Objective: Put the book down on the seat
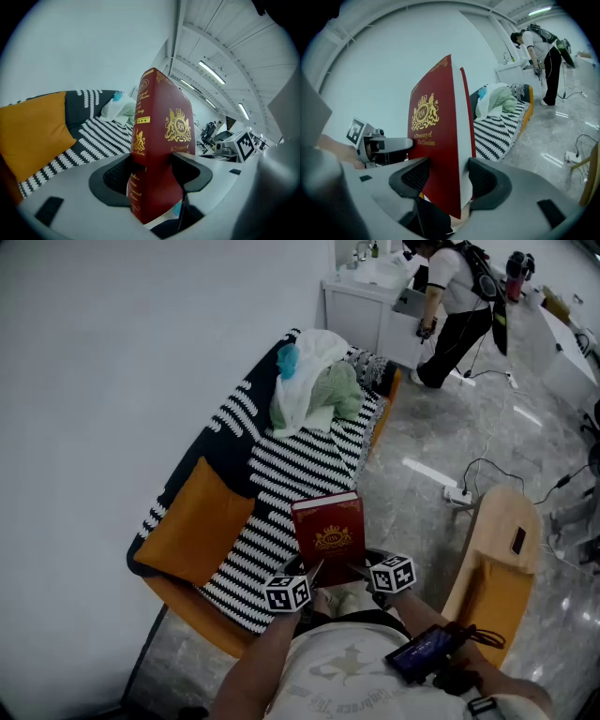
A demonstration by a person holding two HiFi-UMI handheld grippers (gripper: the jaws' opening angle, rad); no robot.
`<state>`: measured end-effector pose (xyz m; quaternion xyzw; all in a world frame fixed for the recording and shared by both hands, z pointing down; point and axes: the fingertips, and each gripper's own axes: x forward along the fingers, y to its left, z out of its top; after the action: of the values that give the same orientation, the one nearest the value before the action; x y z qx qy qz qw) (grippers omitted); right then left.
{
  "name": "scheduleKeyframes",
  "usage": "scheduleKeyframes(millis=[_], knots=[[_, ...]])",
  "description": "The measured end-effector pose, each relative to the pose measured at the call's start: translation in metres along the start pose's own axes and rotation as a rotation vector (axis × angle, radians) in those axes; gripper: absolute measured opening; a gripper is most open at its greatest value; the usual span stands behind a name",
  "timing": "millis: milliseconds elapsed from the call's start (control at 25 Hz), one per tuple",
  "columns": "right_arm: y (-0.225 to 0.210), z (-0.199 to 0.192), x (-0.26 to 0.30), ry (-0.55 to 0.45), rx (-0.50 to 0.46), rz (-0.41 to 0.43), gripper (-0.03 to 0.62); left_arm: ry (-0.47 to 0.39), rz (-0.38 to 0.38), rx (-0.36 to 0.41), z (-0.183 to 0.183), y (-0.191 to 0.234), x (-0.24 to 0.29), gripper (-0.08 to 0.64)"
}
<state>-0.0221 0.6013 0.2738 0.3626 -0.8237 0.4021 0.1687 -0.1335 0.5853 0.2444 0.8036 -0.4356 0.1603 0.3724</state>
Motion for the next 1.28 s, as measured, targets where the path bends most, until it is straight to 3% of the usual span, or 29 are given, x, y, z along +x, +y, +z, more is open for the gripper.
scheduleKeyframes(millis=[400, 1280], knots=[[0.017, 0.006, -0.023, -0.036, -0.070, 0.035, 0.276, -0.035, 0.024, -0.055, -0.008, -0.017, -0.025, 0.279], [-0.028, -0.004, -0.072, -0.086, -0.033, -0.015, 0.276, 0.046, -0.028, 0.026, -0.016, -0.072, 0.014, 0.278]])
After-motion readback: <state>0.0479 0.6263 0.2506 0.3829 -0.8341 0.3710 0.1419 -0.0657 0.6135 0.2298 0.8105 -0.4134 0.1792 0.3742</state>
